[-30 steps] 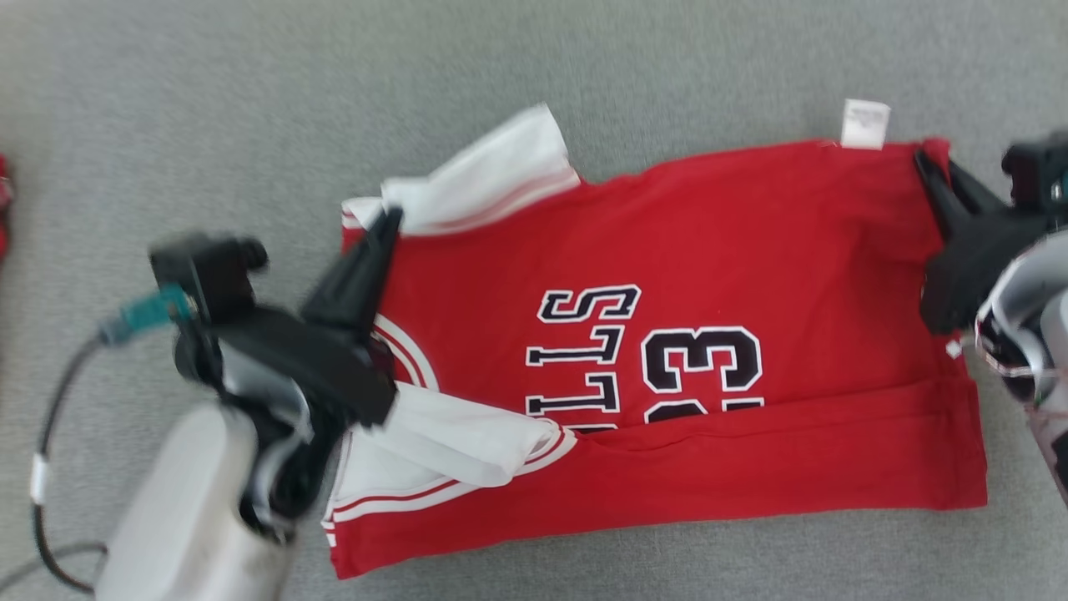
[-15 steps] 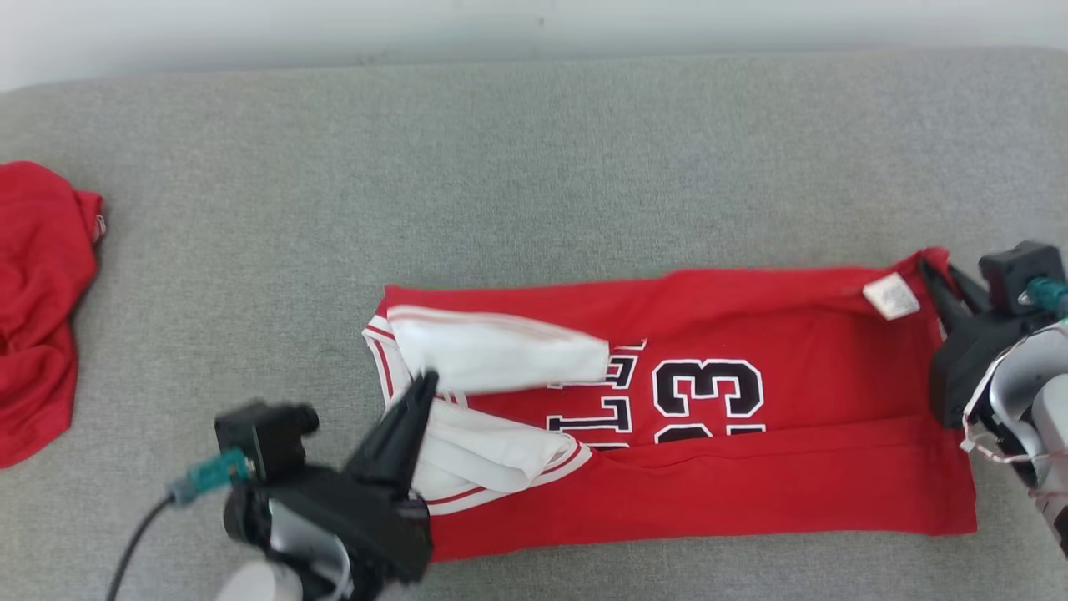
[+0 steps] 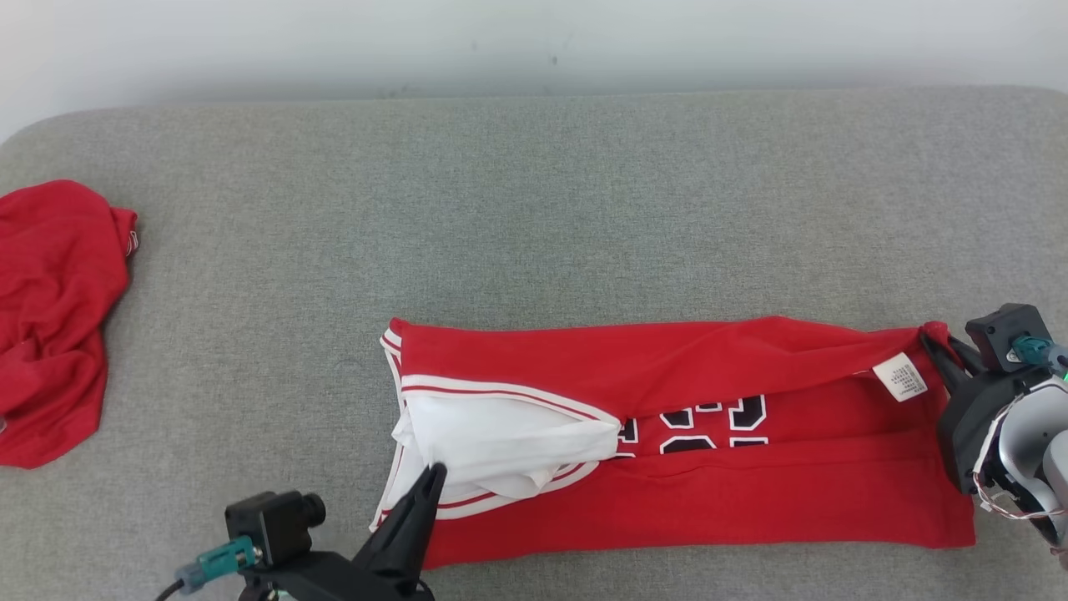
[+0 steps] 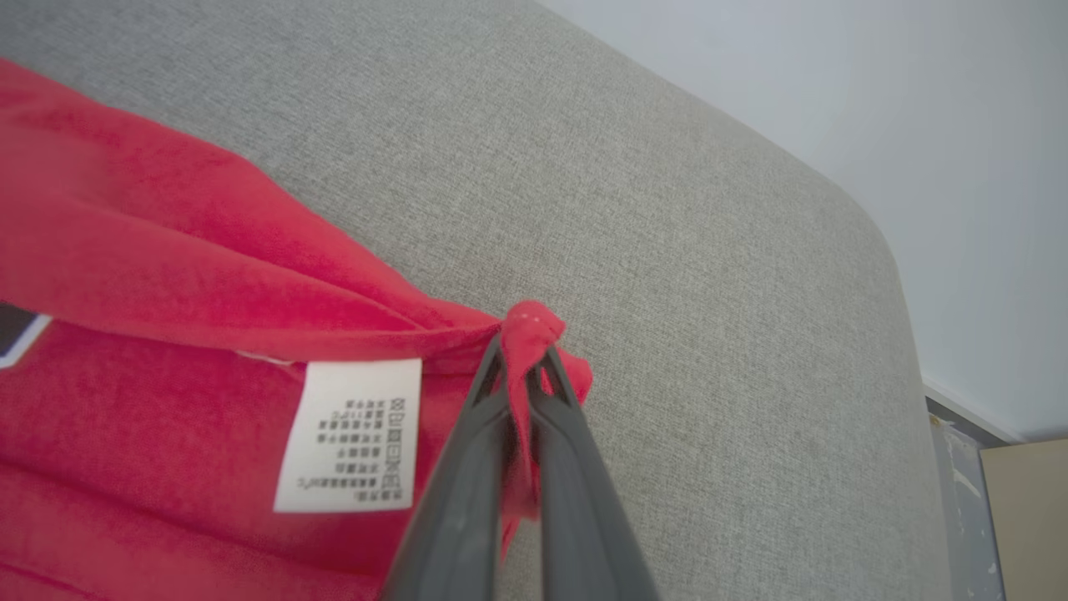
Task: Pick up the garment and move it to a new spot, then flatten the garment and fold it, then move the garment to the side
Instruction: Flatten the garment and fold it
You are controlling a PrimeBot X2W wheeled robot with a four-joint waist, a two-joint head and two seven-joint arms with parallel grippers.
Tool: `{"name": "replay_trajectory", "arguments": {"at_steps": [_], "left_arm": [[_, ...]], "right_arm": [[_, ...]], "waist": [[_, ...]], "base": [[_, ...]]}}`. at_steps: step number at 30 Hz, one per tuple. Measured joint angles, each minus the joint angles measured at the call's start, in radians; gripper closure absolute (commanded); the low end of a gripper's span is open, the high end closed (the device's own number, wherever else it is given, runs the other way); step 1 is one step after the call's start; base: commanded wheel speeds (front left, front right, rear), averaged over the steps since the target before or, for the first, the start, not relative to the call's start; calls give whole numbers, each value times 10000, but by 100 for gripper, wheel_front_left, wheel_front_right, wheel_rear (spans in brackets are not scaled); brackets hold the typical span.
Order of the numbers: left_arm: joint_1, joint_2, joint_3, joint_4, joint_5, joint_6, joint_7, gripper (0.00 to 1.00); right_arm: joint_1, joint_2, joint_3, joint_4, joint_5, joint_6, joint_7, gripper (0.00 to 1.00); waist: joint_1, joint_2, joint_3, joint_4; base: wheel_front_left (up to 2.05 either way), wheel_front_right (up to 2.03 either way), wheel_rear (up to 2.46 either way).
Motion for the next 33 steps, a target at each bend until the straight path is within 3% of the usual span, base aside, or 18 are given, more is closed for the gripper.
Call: {"name": "replay_trajectory", "arguments": {"at_steps": [1, 3, 4, 5, 6, 12, 17, 23, 27, 33], "left_arm": [[74, 19, -12, 0, -15, 27, 56, 100], [213, 82, -65, 36, 4, 107, 130, 100], [260, 94, -58, 84, 4, 113, 117, 97], [278, 84, -48, 161, -6, 111, 77, 55], [285, 82, -69, 255, -36, 77, 77, 3], [439, 182, -71, 1091, 31, 6, -159, 0], [504, 244, 40, 1467, 405, -173, -1168, 0], [470, 328, 383, 1839, 1438, -424, -2986, 0], [425, 134, 1104, 1858, 2391, -399, -3170, 0], [523, -706, 2773, 945, 4211, -512, -3208, 0]], "right_arm": [[58, -33, 23, -36, 36, 0, 35, 89], [118, -73, 42, -54, 174, 0, 190, 0], [157, -98, 61, -71, 245, 0, 249, 0], [220, -107, 36, -69, 316, 0, 309, 0], [285, -111, 10, -65, 424, 0, 362, 0], [707, -268, -349, -161, 633, 0, 418, 0], [1306, -203, -1563, -518, 1087, 0, 109, 0], [2438, 821, -3187, -1085, 1789, 0, 174, 0], [2980, 1524, -4042, -1300, 2000, 0, 468, 0], [3251, 2328, -5396, -1127, 1916, -2, 598, 0]], "waist": [[0, 0, -6, 12], [0, 0, -6, 30], [1, 0, -5, 39], [1, 0, -7, 49], [1, 0, -16, 57], [1, 0, -205, 58], [1, 0, -535, 59], [1, 0, -1040, 82], [0, 1, -1317, 99], [1, 1, -1447, 197]], "base": [[0, 0, 0], [0, 0, 0], [0, 0, 0], [0, 0, 0], [0, 0, 0], [0, 0, 0], [0, 0, 0], [0, 0, 0], [0, 0, 0], [0, 0, 0]]}}
